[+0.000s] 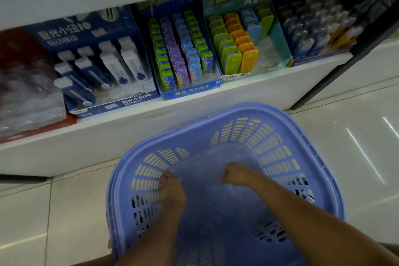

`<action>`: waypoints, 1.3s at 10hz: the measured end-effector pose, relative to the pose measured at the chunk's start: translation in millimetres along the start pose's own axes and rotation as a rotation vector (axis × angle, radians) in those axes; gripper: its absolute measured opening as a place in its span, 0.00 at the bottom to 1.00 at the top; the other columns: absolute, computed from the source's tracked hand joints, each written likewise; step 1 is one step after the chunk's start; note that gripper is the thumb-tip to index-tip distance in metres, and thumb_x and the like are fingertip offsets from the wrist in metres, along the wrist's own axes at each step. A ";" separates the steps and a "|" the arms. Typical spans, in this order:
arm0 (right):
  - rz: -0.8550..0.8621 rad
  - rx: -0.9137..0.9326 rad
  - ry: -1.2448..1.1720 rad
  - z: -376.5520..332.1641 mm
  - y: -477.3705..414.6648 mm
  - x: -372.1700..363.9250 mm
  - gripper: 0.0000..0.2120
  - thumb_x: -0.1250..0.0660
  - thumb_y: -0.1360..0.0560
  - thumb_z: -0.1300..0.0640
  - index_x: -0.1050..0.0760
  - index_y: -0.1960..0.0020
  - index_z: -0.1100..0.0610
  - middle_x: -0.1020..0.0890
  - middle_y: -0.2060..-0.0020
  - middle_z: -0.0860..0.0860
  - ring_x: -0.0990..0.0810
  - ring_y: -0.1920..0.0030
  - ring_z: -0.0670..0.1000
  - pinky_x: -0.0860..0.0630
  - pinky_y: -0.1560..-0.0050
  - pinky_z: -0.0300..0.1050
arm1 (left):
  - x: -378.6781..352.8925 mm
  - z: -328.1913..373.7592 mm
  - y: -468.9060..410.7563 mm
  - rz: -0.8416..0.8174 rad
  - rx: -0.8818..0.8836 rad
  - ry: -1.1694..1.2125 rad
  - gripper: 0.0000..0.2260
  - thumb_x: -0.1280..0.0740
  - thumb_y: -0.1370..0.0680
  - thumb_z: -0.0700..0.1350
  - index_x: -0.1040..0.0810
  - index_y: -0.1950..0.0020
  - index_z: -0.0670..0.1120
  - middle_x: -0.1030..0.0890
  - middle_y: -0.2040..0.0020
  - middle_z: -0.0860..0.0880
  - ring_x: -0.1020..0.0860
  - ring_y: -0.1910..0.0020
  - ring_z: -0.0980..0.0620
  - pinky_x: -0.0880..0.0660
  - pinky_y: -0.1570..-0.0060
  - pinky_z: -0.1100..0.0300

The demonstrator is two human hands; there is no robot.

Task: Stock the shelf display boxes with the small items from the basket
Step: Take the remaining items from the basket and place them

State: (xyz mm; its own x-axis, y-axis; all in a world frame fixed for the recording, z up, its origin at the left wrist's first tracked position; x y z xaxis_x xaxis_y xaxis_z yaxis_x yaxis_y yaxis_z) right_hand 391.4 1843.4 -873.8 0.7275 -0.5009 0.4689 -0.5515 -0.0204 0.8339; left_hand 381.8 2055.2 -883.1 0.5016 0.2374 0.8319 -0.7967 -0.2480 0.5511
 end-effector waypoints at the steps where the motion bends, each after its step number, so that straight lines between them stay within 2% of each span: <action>1: 0.135 0.060 -0.098 -13.9 6.0 14.0 0.15 0.36 0.26 0.50 0.18 0.47 0.58 0.16 0.48 0.56 0.18 0.46 0.51 0.24 0.51 0.42 | -4.0 3.7 -7.4 -0.033 -0.045 -0.042 0.20 0.44 0.18 0.41 0.39 0.27 0.36 0.30 0.31 0.40 0.30 0.33 0.44 0.31 0.35 0.55; 2: 0.076 0.210 -0.213 -29.5 13.7 19.4 0.14 0.33 0.24 0.58 0.21 0.42 0.64 0.19 0.45 0.61 0.21 0.43 0.57 0.28 0.44 0.44 | 2.5 23.6 -7.7 -0.226 -0.018 0.311 0.15 0.37 0.21 0.42 0.24 0.39 0.35 0.21 0.42 0.36 0.22 0.44 0.40 0.26 0.46 0.52; 3: 0.106 0.268 -0.412 -37.1 30.3 37.0 0.12 0.30 0.27 0.60 0.21 0.47 0.66 0.20 0.59 0.61 0.22 0.59 0.54 0.25 0.54 0.48 | 20.0 58.9 12.1 -0.481 0.001 0.903 0.10 0.36 0.22 0.36 0.19 0.59 0.34 0.20 0.66 0.37 0.23 0.72 0.44 0.27 0.70 0.57; 4: 0.158 0.294 -0.676 -35.1 53.3 68.5 0.07 0.30 0.26 0.60 0.23 0.49 0.58 0.21 0.63 0.52 0.24 0.66 0.48 0.26 0.66 0.37 | 49.6 91.0 35.9 -0.661 -0.083 1.398 0.06 0.37 0.23 0.31 0.23 0.53 0.40 0.23 0.64 0.46 0.24 0.69 0.57 0.25 0.68 0.67; 5: 0.203 0.344 -0.970 -28.4 84.8 106.4 0.07 0.32 0.25 0.59 0.22 0.48 0.54 0.19 0.59 0.50 0.22 0.63 0.47 0.27 0.62 0.39 | 92.8 107.4 52.5 -0.598 -0.318 1.489 0.13 0.38 0.25 0.26 0.24 0.49 0.43 0.20 0.58 0.49 0.22 0.58 0.56 0.22 0.57 0.67; 6: 0.116 0.453 -1.024 -30.5 117.6 129.3 0.08 0.33 0.25 0.59 0.22 0.46 0.57 0.18 0.58 0.51 0.19 0.61 0.48 0.23 0.61 0.38 | 135.0 119.1 68.2 -0.489 -0.518 1.469 0.18 0.36 0.29 0.24 0.24 0.49 0.45 0.18 0.57 0.52 0.20 0.57 0.58 0.22 0.54 0.66; 7: 0.110 0.552 -1.083 -33.5 144.5 148.6 0.09 0.33 0.26 0.62 0.22 0.46 0.59 0.16 0.59 0.52 0.17 0.62 0.46 0.21 0.63 0.36 | 166.0 129.0 82.7 -0.402 -0.653 1.404 0.19 0.33 0.31 0.24 0.23 0.51 0.46 0.17 0.57 0.54 0.19 0.57 0.58 0.22 0.55 0.66; 8: 0.147 0.562 -1.033 -34.3 161.9 160.9 0.08 0.32 0.27 0.63 0.21 0.48 0.61 0.16 0.59 0.55 0.17 0.63 0.47 0.20 0.63 0.36 | 187.4 135.6 96.0 -0.309 -0.707 1.354 0.19 0.32 0.31 0.24 0.23 0.52 0.47 0.17 0.58 0.54 0.20 0.58 0.59 0.22 0.58 0.66; 9: 0.213 0.569 -0.939 -38.3 176.5 167.3 0.11 0.31 0.27 0.61 0.22 0.45 0.62 0.16 0.62 0.56 0.17 0.65 0.49 0.20 0.63 0.36 | 202.7 142.2 108.4 -0.176 -0.729 1.305 0.18 0.30 0.31 0.27 0.23 0.51 0.48 0.18 0.55 0.51 0.20 0.58 0.58 0.22 0.56 0.65; 10: 0.421 0.677 -0.874 -40.5 192.7 182.0 0.16 0.28 0.29 0.62 0.23 0.42 0.55 0.17 0.61 0.55 0.17 0.63 0.48 0.21 0.59 0.36 | 213.3 148.2 113.3 -0.133 -0.675 1.378 0.12 0.29 0.29 0.32 0.21 0.49 0.46 0.17 0.53 0.47 0.18 0.57 0.54 0.21 0.54 0.63; 11: 0.552 0.787 -0.817 -43.9 208.1 193.4 0.16 0.27 0.30 0.63 0.21 0.45 0.50 0.17 0.59 0.55 0.17 0.61 0.47 0.22 0.57 0.35 | 221.8 156.0 114.3 -0.235 -0.643 1.492 0.07 0.30 0.26 0.37 0.20 0.49 0.45 0.16 0.59 0.48 0.17 0.61 0.54 0.21 0.59 0.65; 12: 0.662 0.782 -0.871 -37.3 210.5 207.4 0.12 0.27 0.29 0.61 0.21 0.52 0.46 0.19 0.67 0.46 0.21 0.70 0.44 0.23 0.64 0.34 | 230.0 168.6 115.8 -0.274 -0.683 1.490 0.05 0.32 0.25 0.43 0.19 0.51 0.44 0.15 0.60 0.48 0.17 0.60 0.53 0.22 0.59 0.65; 13: 0.904 0.662 -0.754 -22.0 210.7 233.1 0.03 0.28 0.28 0.53 0.21 0.57 0.47 0.20 0.69 0.44 0.21 0.70 0.44 0.24 0.65 0.36 | 239.0 183.0 113.4 -0.029 -0.718 1.200 0.10 0.35 0.21 0.46 0.19 0.45 0.44 0.16 0.52 0.49 0.18 0.50 0.53 0.24 0.51 0.63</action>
State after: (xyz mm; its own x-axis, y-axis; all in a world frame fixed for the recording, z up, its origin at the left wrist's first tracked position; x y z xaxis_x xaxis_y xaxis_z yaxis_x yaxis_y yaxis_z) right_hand 453.8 1741.4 -582.5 -0.2736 -0.9059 0.3234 -0.9617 0.2635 -0.0753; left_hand 473.0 1911.9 -609.9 0.2208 0.9736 0.0574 -0.9707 0.2137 0.1100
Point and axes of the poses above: each hand's wrist, its own y-axis away from the middle knuckle, its own x-axis out of the back of the hand, z = x × y, the point moved 6 cm from there along -y, towards the middle knuckle
